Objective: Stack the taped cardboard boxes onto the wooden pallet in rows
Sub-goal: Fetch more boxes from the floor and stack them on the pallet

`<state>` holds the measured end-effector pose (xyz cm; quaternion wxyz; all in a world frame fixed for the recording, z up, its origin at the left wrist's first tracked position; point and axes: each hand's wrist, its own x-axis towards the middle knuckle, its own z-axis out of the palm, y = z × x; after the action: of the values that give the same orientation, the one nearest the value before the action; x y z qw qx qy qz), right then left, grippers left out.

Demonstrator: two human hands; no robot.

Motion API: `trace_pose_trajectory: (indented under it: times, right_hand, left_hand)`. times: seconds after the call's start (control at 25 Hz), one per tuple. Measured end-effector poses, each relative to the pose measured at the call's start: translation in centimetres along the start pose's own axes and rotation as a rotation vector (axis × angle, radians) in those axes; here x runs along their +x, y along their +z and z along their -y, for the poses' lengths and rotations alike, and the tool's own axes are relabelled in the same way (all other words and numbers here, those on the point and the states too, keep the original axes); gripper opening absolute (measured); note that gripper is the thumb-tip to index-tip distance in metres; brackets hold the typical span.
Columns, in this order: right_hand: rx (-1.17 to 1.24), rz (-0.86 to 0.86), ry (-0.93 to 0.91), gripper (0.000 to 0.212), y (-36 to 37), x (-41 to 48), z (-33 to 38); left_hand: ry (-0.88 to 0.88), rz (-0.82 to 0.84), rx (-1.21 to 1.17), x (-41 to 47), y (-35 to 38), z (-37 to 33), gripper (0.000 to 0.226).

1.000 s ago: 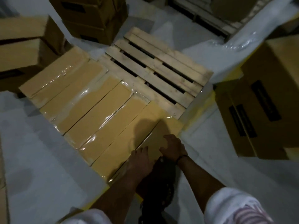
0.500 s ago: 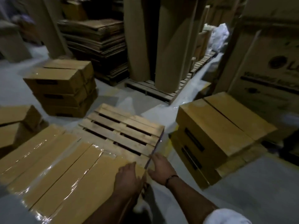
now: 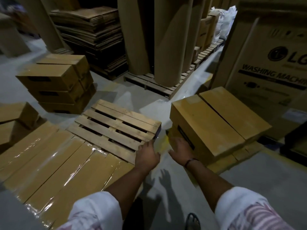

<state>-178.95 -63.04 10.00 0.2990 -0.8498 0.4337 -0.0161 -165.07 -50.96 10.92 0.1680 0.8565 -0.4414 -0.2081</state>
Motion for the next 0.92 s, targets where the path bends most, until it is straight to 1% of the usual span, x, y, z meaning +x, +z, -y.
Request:
trace_pose_trajectory:
  times: [0.16,0.24,0.32,0.44,0.56,0.64,0.72,0.76,0.84,0.92]
  right_hand:
    - [-0.043,0.022,0.052,0.065,-5.2,2.8,-6.9]
    - [-0.096,0.012,0.077,0.064,-7.9,5.7,-10.3]
    - [-0.076,0.012,0.134,0.063,-10.0,8.6,-12.2]
    - [-0.028,0.0,0.192,0.061,-11.2,13.9,-13.9]
    - [0.017,-0.065,0.299,0.057,-12.1,18.7,-14.1]
    - [0.036,-0.071,0.337,0.056,-12.7,21.4,-14.0]
    - [0.04,-0.085,0.368,0.059,-13.4,23.9,-14.8]
    - [0.049,-0.088,0.396,0.06,-13.7,24.9,-15.5]
    - [0.046,-0.088,0.442,0.058,-13.9,26.4,-17.3]
    - [0.015,-0.056,0.472,0.055,-14.3,27.7,-19.8]
  left_hand:
    - [-0.029,0.04,-0.06,3.4,3.2,-5.3,0.071]
    - [-0.044,0.067,-0.077,6.1,4.3,-7.4,0.072]
    - [-0.05,0.097,-0.096,9.1,4.6,-8.7,0.072]
    - [0.012,0.107,-0.072,14.6,4.7,-9.2,0.072]
    - [0.078,0.116,-0.077,21.3,4.6,-9.5,0.073]
    - [0.095,0.133,-0.106,25.4,4.4,-10.2,0.066]
    - [0.179,0.132,-0.128,28.7,5.0,-11.2,0.061]
    - [0.203,0.166,-0.15,30.0,5.3,-11.7,0.061]
    - [0.148,0.234,-0.188,32.3,6.4,-12.8,0.059]
    - [0.077,0.248,-0.186,33.9,8.2,-13.8,0.067]
